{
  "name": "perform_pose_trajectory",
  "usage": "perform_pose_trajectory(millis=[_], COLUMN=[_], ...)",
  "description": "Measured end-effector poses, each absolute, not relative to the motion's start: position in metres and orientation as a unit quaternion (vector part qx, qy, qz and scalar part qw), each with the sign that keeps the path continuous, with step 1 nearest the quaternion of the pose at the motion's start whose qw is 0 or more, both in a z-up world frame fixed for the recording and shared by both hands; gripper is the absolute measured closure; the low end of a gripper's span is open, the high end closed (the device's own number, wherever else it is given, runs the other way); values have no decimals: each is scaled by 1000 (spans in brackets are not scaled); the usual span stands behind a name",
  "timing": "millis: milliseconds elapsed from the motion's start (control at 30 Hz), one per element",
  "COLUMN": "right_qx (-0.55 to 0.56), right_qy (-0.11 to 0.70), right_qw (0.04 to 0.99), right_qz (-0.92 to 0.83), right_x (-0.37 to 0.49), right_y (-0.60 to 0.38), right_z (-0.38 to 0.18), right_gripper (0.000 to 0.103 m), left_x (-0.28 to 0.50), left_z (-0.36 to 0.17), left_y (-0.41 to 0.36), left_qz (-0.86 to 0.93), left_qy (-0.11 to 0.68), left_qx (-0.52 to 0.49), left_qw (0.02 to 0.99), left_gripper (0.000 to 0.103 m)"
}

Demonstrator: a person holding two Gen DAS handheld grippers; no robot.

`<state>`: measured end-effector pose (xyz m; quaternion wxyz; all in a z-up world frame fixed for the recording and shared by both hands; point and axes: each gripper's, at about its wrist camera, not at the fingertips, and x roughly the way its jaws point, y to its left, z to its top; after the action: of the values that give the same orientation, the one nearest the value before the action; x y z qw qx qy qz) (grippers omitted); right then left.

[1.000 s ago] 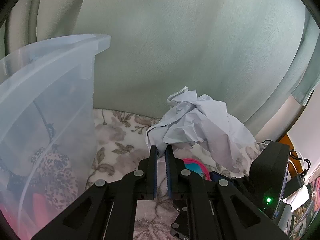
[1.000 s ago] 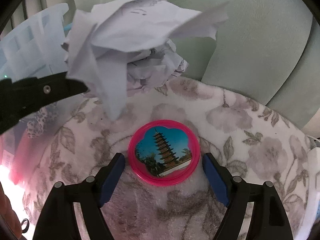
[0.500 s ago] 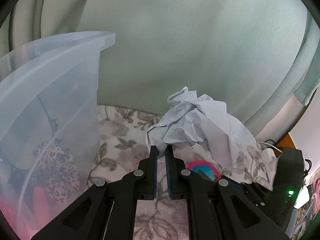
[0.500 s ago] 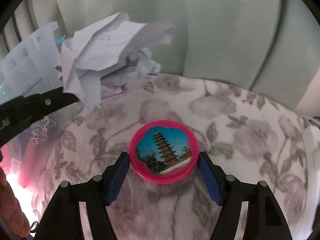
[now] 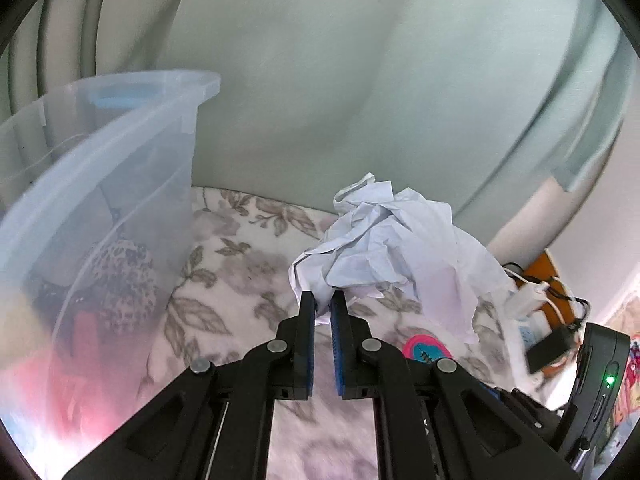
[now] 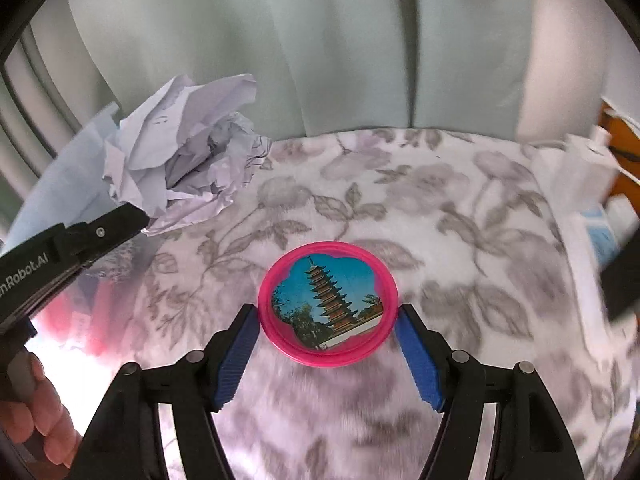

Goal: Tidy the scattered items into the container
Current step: 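Lift and carry the crumpled paper and pink item over the clear box with both tools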

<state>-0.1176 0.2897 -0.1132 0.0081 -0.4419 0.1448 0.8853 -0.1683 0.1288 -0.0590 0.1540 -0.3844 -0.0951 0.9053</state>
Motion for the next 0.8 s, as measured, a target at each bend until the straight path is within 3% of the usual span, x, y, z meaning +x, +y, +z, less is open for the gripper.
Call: perform_pose_trajectory(millis=[433, 800], right_qx=[-341, -266], right_qy=[168, 128], right_qw=[13, -27], right_qz=[925, 955], right_x=[-35, 2], right_y=[276, 211], right_z=[-2, 78], right_gripper=[30, 30], left_x=[-72, -11], left_z=[35, 96], left_y=[102, 14], left_qz=[932, 961], left_qy=[-109, -138], left_qx=[-298, -206], left_qw=[177, 123], left_gripper=[96, 96])
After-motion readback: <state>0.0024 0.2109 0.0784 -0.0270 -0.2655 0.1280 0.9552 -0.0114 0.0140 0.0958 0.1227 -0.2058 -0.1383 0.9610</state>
